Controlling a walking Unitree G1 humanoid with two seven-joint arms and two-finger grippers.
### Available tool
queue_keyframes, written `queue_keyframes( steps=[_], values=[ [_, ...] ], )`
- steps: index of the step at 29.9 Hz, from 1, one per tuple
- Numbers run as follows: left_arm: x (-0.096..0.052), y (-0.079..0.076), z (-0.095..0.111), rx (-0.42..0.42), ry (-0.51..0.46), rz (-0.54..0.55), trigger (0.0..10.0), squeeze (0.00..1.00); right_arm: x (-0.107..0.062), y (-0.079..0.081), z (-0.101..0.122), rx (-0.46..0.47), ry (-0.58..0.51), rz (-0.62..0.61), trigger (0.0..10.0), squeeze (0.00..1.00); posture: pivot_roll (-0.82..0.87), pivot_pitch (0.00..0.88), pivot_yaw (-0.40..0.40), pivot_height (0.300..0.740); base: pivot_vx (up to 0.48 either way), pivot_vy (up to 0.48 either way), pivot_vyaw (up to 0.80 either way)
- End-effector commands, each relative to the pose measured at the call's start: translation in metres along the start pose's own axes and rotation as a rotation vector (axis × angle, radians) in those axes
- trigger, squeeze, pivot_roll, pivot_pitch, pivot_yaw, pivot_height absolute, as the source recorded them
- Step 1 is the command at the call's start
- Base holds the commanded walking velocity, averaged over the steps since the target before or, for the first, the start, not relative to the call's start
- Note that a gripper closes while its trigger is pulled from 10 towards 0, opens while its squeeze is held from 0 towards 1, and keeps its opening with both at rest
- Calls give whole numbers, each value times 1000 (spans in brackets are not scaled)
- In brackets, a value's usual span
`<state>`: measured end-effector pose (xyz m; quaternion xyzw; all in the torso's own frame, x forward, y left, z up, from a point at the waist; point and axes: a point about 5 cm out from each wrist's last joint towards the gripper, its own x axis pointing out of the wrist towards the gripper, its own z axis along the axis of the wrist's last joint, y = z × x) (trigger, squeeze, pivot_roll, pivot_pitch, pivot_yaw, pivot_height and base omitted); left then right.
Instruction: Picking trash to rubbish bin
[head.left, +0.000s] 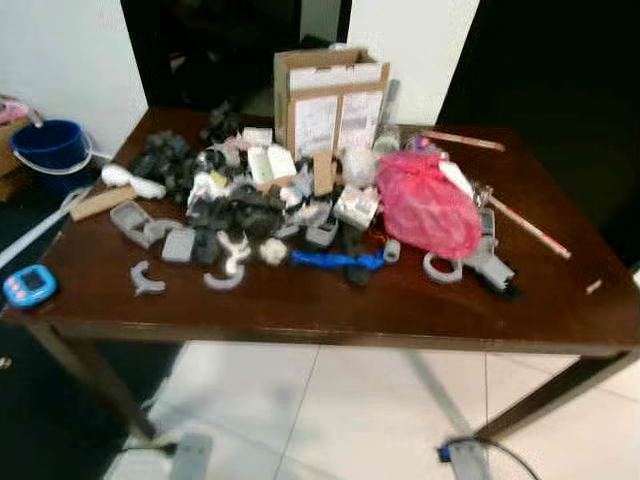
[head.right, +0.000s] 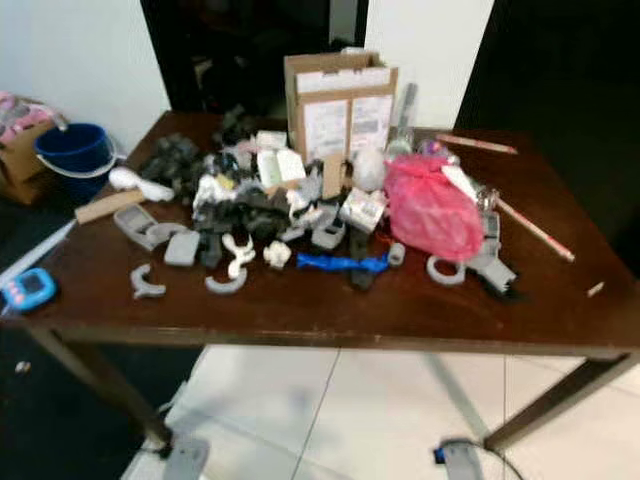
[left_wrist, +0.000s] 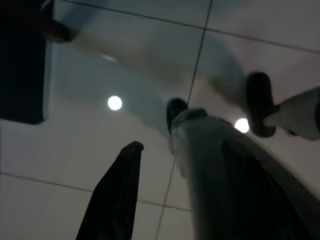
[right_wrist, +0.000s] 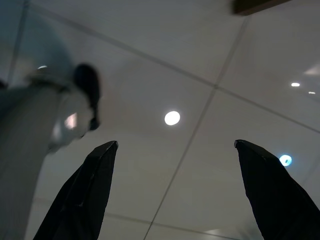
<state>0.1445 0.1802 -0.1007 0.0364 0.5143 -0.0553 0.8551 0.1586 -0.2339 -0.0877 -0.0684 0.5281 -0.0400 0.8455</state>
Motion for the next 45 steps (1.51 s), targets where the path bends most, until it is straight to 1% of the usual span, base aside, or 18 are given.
queue_keyframes(
  steps=[1, 11, 17, 18, 20, 21, 22, 23, 25, 26, 30, 45],
  values=[
    [-3, -3, -20, -10, 71, 0, 10000, 0, -1, 4, -13, 9, 38, 10, 10000, 0, 50, 76, -37, 740, 0, 0, -800],
    [-2, -1, -18, -20, 65, 3, 10000, 0, 0, 5, -10, 2, 35, 12, 10000, 0, 51, 70, -40, 740, 0, 0, -800],
    [-1, -3, -12, -18, 51, 3, 10000, 0, 0, 5, -8, -2, 27, 17, 10000, 0, 51, 70, -42, 740, 0, 0, -800],
    [-1, -3, -11, -18, 49, 2, 10000, 0, 0, 5, -7, 10, 19, 25, 10000, 0, 52, 69, -43, 740, 0, 0, -800],
    [-1, -3, -11, -18, 47, 2, 10000, 0, 0, 6, -6, -1, 13, 26, 10000, 0, 51, 70, -43, 740, 0, 0, -800],
    [-1, -3, -10, -20, 45, 2, 10000, 0, 0, 7, -4, -3, 2, 41, 10000, 0, 51, 70, -42, 740, 0, 0, 0],
    [-1, -3, -10, -20, 44, 1, 10000, 0, 0, 10, -2, 33, -17, 71, 10000, 0, 52, 70, -43, 740, 0, 0, 0],
    [-1, -3, -10, -19, 43, 0, 10000, 0, 0, 11, -1, 24, -21, 84, 10000, 0, 52, 70, -43, 740, 0, 0, 0],
    [-1, -3, -10, -22, 42, 0, 10000, 0, 0, 12, 1, 48, -29, 103, 10000, 0, 52, 71, -42, 740, 0, 0, 0],
    [-1, -3, -10, -22, 42, -1, 10000, 0, 0, 12, 1, 36, -28, 110, 10000, 0, 52, 71, -42, 740, 0, 0, 669],
    [-1, -4, -10, -22, 42, -4, 10000, 0, 0, 13, 1, 22, -29, 116, 10000, 0, 53, 72, -44, 740, 0, 0, 669],
    [0, -6, -8, -22, 39, -16, 10000, 0, 0, 11, -2, 19, -18, 120, 10000, 0, 49, 66, -49, 740, 0, 0, 669]
  ],
)
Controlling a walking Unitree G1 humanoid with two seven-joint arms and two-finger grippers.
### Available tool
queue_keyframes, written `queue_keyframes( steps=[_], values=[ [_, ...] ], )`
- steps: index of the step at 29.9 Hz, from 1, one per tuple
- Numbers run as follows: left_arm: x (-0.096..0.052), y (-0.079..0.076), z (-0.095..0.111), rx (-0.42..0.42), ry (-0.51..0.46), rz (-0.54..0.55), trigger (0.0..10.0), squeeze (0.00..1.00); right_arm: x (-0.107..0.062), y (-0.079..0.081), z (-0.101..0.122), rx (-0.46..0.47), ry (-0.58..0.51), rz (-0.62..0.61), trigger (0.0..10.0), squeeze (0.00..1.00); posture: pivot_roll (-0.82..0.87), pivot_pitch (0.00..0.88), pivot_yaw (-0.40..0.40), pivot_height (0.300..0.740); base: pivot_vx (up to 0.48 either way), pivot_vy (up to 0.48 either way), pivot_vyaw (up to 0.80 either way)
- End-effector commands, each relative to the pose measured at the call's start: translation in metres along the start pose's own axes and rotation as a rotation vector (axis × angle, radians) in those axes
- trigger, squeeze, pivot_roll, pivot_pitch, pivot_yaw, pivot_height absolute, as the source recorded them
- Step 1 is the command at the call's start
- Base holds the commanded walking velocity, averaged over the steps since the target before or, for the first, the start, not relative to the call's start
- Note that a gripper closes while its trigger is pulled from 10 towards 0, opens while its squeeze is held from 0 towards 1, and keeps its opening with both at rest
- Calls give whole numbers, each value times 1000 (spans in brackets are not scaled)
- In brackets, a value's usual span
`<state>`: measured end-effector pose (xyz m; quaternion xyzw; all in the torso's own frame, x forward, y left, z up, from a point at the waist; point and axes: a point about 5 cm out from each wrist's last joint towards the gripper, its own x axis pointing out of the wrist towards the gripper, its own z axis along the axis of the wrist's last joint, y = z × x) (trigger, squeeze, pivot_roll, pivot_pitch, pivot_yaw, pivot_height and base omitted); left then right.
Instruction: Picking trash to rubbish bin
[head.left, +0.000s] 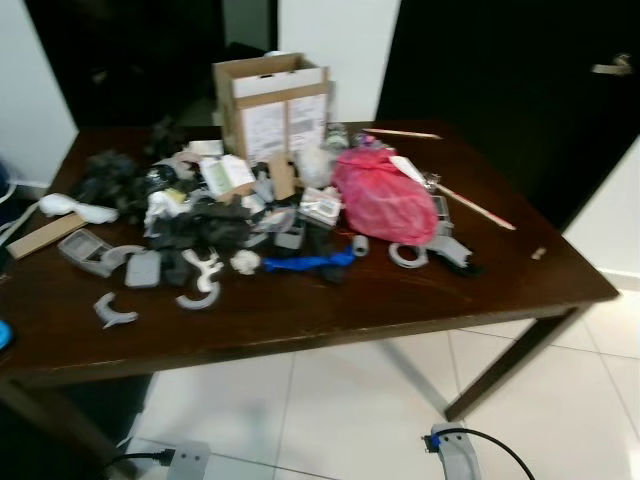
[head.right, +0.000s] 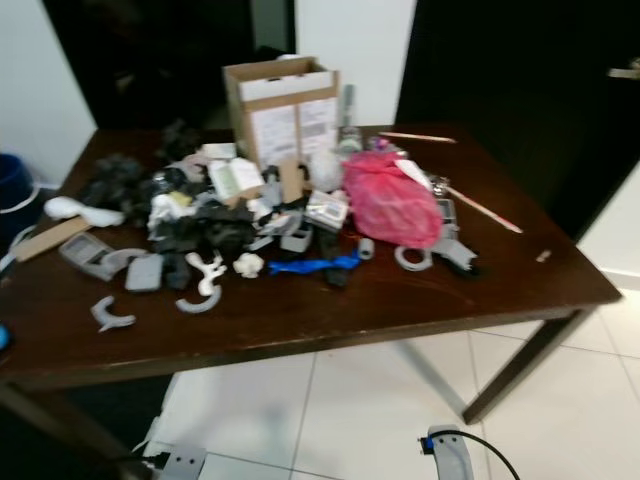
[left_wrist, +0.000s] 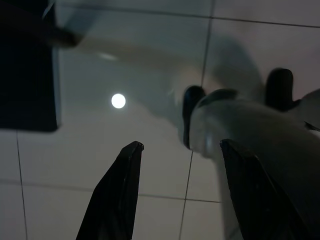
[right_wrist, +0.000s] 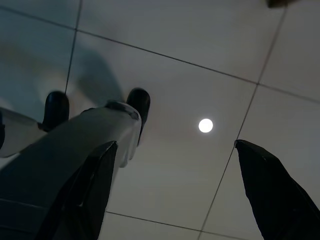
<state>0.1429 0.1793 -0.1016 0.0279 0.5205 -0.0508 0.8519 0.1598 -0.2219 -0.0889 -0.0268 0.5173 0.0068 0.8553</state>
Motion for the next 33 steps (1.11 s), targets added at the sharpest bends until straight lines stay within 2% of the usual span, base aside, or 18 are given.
queue_keyframes(
  steps=[1, 21, 30, 33],
  values=[
    [0, -5, -6, -3, 25, -15, 10000, 0, -1, -2, -4, -3, 14, -2, 10000, 0, 49, 66, -49, 740, 0, 0, 669],
    [0, -7, -6, -5, 24, -21, 10000, 0, -1, -6, -6, 22, 17, -30, 10000, 0, 45, 72, -49, 740, 0, 0, 674],
    [-1, -5, -11, -8, 34, -17, 10000, 0, -3, -9, -12, -5, 50, -68, 10000, 0, 47, 76, -48, 740, 0, 0, 0],
    [-1, -6, -11, -8, 42, -25, 10000, 0, -2, -8, -13, -7, 52, -67, 10000, 0, 47, 76, -48, 740, 0, -460, 0]
  ],
)
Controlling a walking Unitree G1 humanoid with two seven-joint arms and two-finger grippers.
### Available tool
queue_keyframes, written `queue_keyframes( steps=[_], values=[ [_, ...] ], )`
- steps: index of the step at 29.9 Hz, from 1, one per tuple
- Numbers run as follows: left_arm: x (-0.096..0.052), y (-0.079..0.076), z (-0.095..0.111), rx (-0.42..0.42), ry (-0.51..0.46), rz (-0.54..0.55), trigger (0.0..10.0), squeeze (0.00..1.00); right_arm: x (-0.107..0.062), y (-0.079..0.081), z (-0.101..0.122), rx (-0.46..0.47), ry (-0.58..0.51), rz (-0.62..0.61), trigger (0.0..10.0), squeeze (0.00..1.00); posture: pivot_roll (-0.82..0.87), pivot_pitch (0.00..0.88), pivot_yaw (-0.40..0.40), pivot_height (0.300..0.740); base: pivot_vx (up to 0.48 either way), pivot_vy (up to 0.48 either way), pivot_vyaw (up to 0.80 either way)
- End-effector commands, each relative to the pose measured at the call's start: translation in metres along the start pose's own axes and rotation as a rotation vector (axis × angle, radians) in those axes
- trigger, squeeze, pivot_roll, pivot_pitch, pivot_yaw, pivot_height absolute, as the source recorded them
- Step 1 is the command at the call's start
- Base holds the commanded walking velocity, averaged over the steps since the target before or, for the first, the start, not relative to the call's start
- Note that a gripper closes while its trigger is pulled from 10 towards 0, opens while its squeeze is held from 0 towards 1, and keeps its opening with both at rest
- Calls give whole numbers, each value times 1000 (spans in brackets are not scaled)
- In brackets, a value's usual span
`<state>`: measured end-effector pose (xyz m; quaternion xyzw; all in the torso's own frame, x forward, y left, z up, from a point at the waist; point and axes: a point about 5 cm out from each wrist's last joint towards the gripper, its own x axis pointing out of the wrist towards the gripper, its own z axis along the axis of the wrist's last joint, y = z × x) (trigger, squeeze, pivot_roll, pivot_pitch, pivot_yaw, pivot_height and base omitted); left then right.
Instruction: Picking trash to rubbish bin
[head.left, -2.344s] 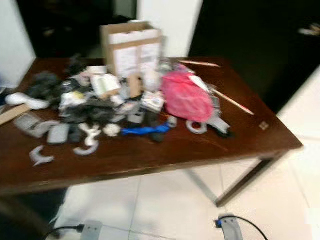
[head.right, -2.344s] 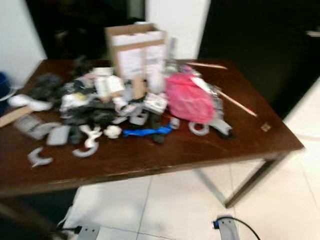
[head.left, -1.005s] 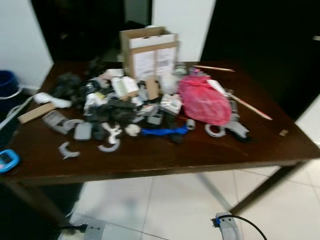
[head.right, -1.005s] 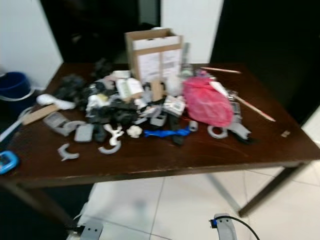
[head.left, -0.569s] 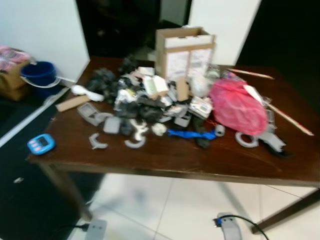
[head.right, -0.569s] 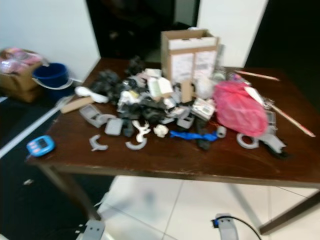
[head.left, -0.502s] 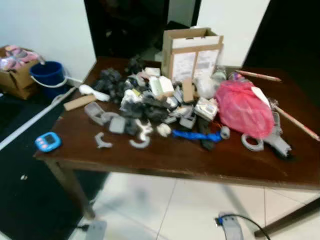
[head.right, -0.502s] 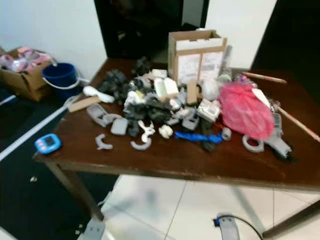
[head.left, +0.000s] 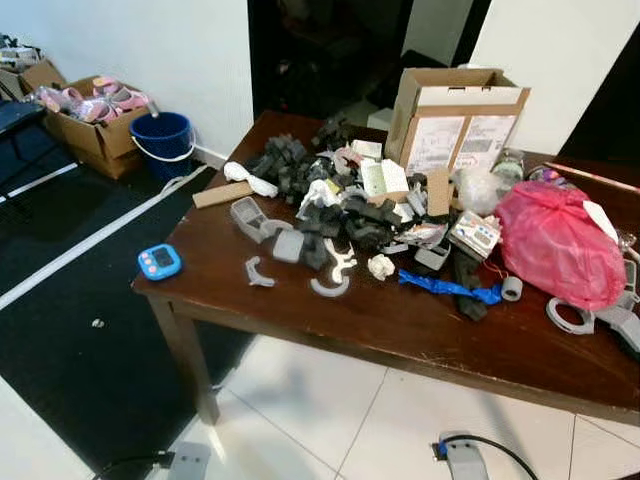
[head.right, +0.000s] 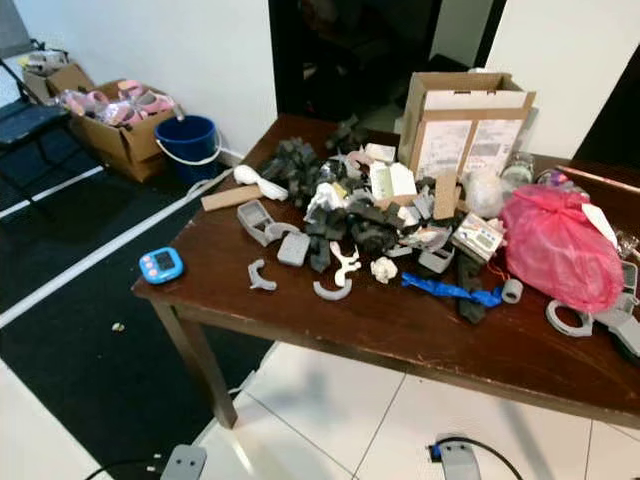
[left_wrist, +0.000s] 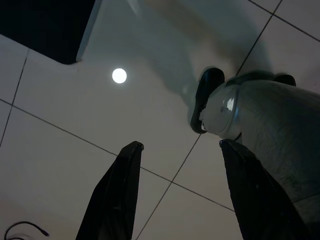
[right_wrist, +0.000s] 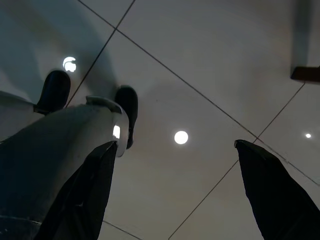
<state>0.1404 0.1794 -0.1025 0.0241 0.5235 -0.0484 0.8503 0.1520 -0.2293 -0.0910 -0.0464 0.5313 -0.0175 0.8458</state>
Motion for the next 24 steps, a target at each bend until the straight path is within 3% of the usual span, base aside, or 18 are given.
queue_keyframes(
  steps=[1, 8, 24],
  values=[
    [0, -6, -9, 0, 38, -30, 10000, 0, 0, -1, -5, 1, 18, -5, 10000, 0, 47, 76, -48, 740, 0, -465, 0],
    [0, -7, -10, -2, 45, -26, 10000, 0, 0, 0, -5, -9, 22, -15, 10000, 0, 48, 76, -47, 740, 0, -467, 0],
    [-2, -6, -19, 17, 73, -29, 10000, 0, -1, -4, -6, -62, 37, -45, 10000, 0, 48, 78, -47, 740, 0, 0, 0]
  ],
)
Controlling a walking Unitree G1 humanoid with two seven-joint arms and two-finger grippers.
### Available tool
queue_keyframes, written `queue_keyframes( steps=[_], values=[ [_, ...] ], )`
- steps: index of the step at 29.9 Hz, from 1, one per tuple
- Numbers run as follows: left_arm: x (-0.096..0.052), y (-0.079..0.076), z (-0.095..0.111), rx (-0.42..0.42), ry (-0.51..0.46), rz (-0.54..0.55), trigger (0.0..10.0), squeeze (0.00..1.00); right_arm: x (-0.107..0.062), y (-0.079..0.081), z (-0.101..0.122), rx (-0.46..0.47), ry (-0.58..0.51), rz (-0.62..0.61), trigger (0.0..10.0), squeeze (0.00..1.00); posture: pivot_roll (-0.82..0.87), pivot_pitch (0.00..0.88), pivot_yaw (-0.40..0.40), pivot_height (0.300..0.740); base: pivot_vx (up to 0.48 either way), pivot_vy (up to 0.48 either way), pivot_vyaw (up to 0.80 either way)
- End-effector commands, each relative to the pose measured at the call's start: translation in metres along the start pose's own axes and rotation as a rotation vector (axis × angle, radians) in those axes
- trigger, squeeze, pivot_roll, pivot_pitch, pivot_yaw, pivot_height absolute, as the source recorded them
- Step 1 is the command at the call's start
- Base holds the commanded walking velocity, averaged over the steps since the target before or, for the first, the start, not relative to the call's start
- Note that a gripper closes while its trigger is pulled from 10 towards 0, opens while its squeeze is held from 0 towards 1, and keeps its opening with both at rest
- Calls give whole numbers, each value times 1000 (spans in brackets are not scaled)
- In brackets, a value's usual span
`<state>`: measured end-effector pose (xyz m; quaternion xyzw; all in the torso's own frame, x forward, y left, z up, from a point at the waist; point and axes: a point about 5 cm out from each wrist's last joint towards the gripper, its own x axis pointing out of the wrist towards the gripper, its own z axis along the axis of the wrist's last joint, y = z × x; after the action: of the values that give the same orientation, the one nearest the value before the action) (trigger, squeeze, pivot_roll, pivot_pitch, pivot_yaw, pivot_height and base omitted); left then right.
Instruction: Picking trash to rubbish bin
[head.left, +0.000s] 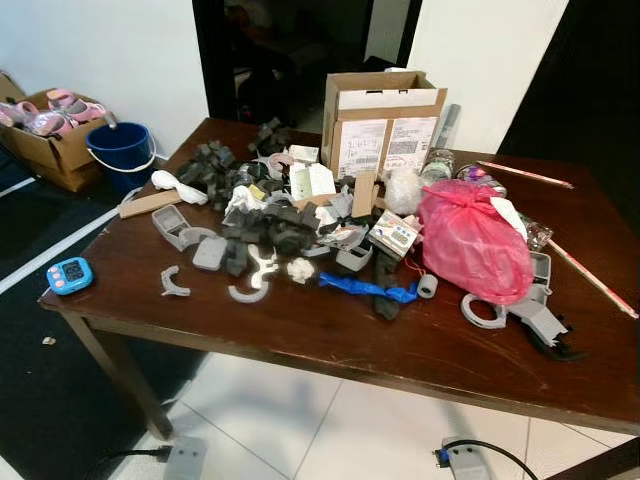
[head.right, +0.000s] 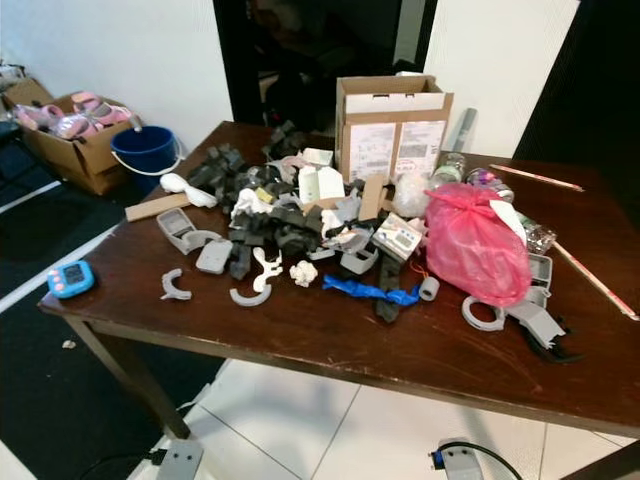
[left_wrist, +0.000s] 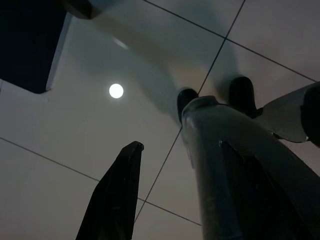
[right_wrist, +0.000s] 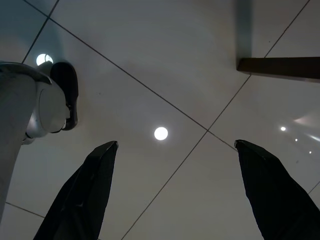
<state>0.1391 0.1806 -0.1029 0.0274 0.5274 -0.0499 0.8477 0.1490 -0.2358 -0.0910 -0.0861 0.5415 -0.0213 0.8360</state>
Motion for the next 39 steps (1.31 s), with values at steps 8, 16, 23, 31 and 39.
queue_keyframes(
  steps=[8, 16, 23, 31, 39],
  values=[
    [-2, -9, -19, -4, 66, -27, 10000, 0, 0, 2, -2, -2, 8, -2, 10000, 0, 55, 82, -50, 740, 0, -393, 0],
    [-3, -2, -22, -1, 76, 8, 10000, 0, -1, -7, -4, -42, 28, -45, 10000, 0, 57, 76, -55, 740, 0, -83, 0],
    [-6, 9, -32, -22, 97, 59, 10000, 0, -4, -31, -9, 24, 44, -149, 10000, 1000, 71, 78, -60, 740, 0, 0, 0],
    [-9, 12, -41, -45, 111, 72, 10000, 0, -10, -52, -20, 182, 61, -231, 10000, 1000, 74, 92, -62, 740, 0, 0, 0],
    [-9, 9, -42, -33, 116, 60, 10000, 0, -17, -66, -45, 461, 128, -336, 10000, 478, 68, 97, -57, 740, 0, 0, 0]
  ],
)
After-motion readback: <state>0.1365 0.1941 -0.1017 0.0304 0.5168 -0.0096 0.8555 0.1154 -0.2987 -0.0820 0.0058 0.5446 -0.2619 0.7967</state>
